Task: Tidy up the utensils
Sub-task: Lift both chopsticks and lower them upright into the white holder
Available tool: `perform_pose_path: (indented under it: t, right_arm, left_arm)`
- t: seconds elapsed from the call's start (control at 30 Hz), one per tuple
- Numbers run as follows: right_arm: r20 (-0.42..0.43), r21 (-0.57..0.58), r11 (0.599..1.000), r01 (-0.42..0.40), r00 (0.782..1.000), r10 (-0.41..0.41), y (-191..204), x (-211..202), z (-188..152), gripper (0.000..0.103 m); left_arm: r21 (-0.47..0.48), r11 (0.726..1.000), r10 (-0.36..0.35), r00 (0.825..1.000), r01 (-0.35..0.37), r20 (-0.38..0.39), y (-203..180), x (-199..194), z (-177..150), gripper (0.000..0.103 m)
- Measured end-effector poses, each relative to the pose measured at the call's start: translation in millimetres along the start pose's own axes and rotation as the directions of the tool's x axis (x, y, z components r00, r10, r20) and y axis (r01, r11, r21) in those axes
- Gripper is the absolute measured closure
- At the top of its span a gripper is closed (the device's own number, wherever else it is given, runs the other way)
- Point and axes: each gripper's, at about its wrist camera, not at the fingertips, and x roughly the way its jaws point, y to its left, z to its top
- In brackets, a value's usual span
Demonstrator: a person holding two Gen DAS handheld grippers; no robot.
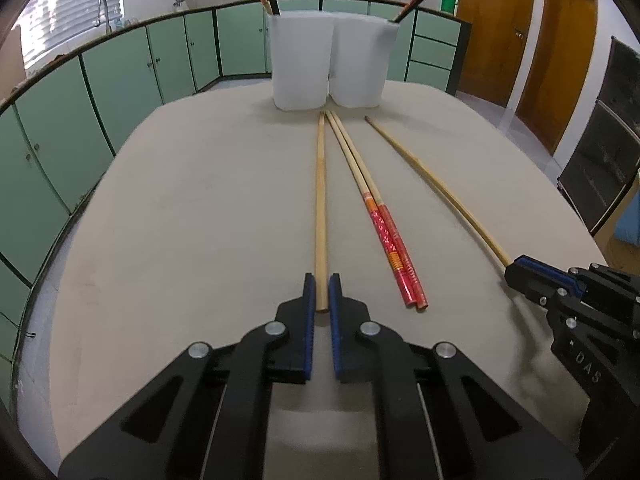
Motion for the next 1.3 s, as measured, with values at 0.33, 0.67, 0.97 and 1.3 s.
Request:
perform_pose_path:
  t: [0.33, 0.67, 0.97, 1.3]
  right_arm:
    - [0.094, 0.002, 1.000, -0.005, 0.996, 0.005, -5, -36, 24, 0.096]
    - [0.201, 0.007, 0.999, -0.037, 0.979, 0.035, -10, -78, 65, 0.096]
    - [0.268, -0.016, 0.997, -0.078, 0.960, 0.080, -9, -108, 116, 0.096]
    - [0.251, -0.034, 0.988, -0.152, 0.955, 0.156, -9, -111, 160, 0.097]
  left_arm:
    - [0.013, 1.000, 0.013, 0.993, -0.014, 0.114, 7, -46, 21, 0.097]
    - [0.016, 1.000, -0.006, 0.969, 0.002, 0.247, 14, -90, 58, 0.097]
    - [0.033, 0.999, -0.036, 0.945, 0.026, 0.326, 16, -116, 97, 0.097]
    - [0.060, 0.995, -0.092, 0.934, 0.075, 0.344, 15, -124, 121, 0.097]
